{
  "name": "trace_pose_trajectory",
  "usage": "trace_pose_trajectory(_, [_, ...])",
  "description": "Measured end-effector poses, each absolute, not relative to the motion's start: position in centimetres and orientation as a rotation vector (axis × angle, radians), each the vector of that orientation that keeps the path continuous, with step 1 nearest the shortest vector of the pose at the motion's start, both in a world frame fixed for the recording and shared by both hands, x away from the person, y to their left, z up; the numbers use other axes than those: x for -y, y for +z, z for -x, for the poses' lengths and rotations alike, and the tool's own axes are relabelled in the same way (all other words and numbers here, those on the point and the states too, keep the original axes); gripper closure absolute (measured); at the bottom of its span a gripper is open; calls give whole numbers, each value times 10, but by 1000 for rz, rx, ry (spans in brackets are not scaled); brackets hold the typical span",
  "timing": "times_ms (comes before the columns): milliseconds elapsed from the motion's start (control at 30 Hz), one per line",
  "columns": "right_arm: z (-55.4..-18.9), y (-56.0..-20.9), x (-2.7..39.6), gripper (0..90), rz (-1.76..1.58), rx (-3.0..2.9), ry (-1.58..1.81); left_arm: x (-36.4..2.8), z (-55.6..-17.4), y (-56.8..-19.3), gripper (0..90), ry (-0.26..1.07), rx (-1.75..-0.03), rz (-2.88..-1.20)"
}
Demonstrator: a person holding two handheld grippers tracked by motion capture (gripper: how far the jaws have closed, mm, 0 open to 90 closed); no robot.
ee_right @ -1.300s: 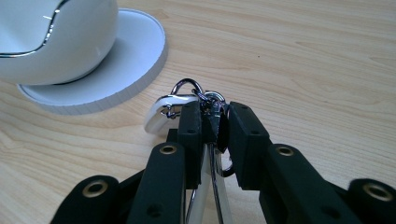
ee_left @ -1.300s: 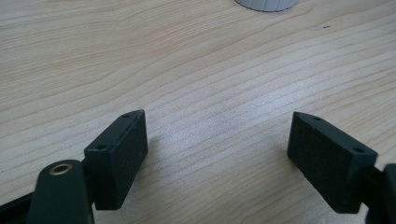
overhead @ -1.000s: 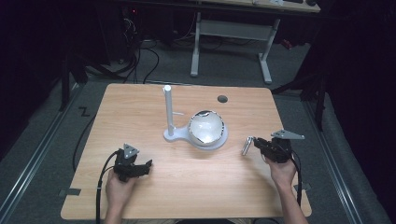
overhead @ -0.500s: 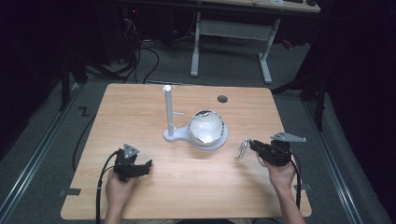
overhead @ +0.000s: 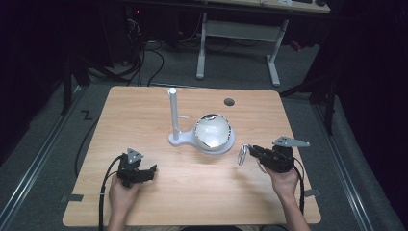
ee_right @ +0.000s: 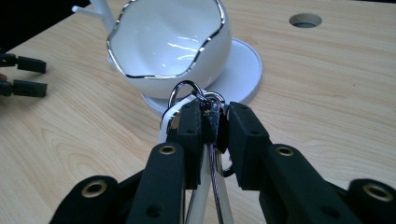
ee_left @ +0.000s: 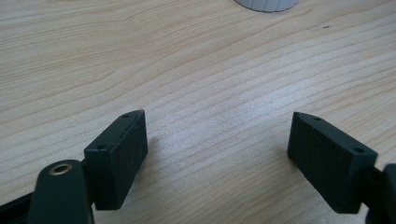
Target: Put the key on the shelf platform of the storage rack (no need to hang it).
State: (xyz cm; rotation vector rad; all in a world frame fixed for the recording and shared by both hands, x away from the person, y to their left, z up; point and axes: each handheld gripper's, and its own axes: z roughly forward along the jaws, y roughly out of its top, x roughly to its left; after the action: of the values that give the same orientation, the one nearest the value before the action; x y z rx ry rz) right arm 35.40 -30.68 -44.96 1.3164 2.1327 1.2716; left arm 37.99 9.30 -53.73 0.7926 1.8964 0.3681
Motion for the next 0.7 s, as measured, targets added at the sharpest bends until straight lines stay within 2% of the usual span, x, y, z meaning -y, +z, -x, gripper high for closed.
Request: trace_pose_trajectory(700, [-360,-415,276,759,-1177,-2175,1276,-93,-380,-537,205,363,-1902,-788])
